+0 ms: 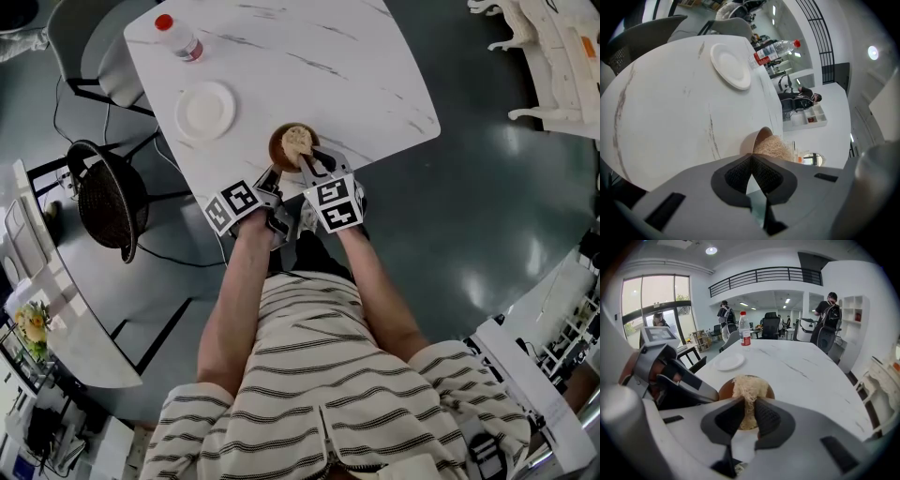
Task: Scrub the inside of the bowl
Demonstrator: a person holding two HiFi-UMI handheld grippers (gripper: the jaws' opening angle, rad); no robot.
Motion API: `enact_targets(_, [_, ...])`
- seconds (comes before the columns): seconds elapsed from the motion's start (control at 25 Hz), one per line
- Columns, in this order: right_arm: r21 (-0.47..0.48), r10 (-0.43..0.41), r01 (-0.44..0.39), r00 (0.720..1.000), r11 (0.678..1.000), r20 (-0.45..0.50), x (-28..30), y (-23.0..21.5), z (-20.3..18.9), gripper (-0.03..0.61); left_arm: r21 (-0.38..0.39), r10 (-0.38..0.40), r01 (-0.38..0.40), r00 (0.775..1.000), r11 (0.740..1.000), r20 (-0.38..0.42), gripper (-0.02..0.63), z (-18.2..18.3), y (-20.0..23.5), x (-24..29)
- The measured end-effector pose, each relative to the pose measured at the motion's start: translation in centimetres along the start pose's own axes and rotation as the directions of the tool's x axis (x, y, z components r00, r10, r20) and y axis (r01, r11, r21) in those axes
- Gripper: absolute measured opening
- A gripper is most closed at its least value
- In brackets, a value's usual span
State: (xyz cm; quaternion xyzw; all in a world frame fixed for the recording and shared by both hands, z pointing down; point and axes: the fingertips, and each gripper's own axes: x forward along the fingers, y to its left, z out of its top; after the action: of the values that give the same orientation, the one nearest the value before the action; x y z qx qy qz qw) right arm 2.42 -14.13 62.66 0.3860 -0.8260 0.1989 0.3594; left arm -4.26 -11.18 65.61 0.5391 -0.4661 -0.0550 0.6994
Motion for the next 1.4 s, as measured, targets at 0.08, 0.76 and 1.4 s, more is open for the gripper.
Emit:
enact_targets(0.08, [0.003, -0.004, 0.004, 1.0, 1.0, 0.008, 0.1, -0.2, 0.1, 0.072, 0.002, -0.001, 0.001, 1.0, 1.0, 0.001, 0.008, 0.0, 0.0, 0.0])
enact_targets(0.76, [0.0, -0.025, 0.025, 0.999, 1.0, 0.038, 1.5, -0.5, 1.9, 0.072, 0.004, -0.008, 0.008, 1.0, 1.0, -0.001, 0.009, 0.0, 0.0, -0.2])
enact_targets(1.4, [-0.032, 0.044, -0.043, 0.998, 0.999, 0.037, 2.4, 2.1, 2.6, 0.072, -0.017, -0.015, 0.015, 1.0, 1.0, -0.004, 0.009, -0.2, 0.2, 0.0])
